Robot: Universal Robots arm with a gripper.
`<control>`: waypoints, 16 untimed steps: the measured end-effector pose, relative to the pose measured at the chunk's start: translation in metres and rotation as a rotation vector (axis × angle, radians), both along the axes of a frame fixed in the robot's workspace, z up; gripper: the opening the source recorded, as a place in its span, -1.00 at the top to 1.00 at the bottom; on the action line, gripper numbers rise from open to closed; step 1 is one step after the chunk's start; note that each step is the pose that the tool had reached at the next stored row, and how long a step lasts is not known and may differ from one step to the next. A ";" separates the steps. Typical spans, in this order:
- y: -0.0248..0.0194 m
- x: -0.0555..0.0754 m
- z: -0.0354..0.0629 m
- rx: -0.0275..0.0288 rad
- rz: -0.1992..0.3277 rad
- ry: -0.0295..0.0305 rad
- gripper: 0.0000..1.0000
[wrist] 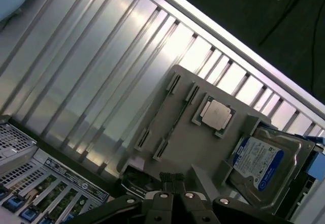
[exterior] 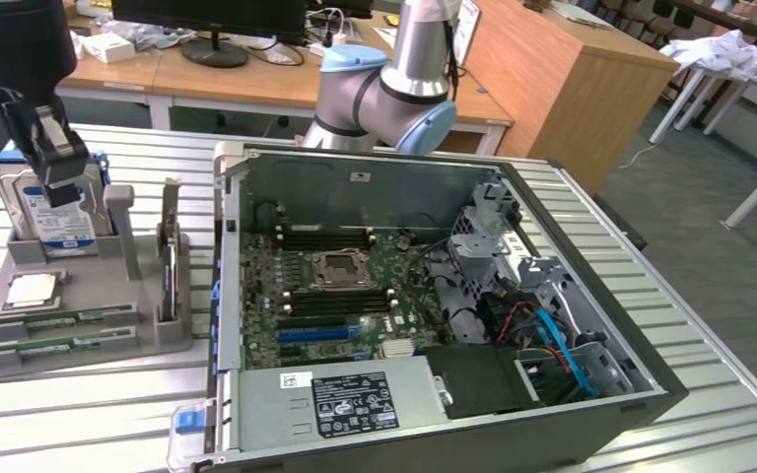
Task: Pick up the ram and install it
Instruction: 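Pick up the ram and move it above insertion slot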
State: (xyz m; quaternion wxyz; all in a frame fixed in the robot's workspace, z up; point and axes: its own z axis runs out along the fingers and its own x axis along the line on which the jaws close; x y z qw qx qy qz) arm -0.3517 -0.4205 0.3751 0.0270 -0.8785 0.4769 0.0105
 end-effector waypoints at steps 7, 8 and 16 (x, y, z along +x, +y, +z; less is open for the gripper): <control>0.0000 0.000 -0.0002 0.0000 -0.125 0.0000 0.80; 0.0000 0.000 -0.0002 0.0000 -0.143 -0.0001 0.80; 0.0000 0.000 -0.0007 -0.0001 -0.289 0.0000 0.80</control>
